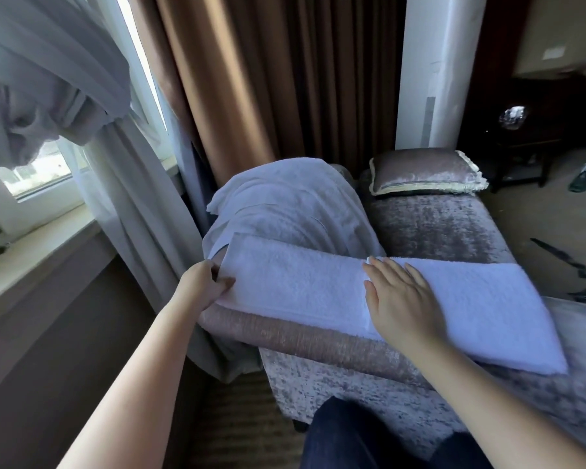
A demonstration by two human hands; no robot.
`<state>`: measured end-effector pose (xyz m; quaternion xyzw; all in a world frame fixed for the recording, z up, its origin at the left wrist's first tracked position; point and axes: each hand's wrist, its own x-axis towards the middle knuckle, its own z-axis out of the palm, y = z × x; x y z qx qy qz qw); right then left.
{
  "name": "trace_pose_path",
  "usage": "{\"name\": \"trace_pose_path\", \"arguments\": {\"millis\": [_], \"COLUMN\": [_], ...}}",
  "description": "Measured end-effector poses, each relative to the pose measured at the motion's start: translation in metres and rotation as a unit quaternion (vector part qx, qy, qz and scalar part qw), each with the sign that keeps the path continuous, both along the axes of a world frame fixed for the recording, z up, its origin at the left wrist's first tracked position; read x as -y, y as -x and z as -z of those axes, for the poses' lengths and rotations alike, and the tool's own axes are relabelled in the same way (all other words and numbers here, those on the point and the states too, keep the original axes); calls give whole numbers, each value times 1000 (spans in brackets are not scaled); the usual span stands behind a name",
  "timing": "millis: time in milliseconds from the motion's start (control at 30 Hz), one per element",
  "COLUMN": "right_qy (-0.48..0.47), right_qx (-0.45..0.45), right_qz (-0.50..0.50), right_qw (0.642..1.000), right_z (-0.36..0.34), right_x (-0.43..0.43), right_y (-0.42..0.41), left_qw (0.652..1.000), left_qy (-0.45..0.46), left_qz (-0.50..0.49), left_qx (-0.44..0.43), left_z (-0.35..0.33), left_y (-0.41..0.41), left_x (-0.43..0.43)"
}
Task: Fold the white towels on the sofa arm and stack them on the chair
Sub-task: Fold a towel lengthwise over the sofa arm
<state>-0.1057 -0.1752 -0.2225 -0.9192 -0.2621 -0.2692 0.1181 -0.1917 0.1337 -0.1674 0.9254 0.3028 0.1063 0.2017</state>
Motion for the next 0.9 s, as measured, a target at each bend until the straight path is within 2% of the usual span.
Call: {"name": "trace_pose_path", "arguments": {"millis": [667, 900], "right_qy": [-24, -34], "right_qx": [-13, -3], "right_qz": [-21, -26], "right_qw": [999, 999], "right_z": [3, 6], "right_x": [-1, -1], "right_y": [0, -4], "left_qw": [1000, 999], "left_qy": [7, 24], "left_qz": [-14, -17], "left_qx": [-15, 13], "left_z": [4, 9], "left_y": [-1, -2], "left_x": [2, 0]}}
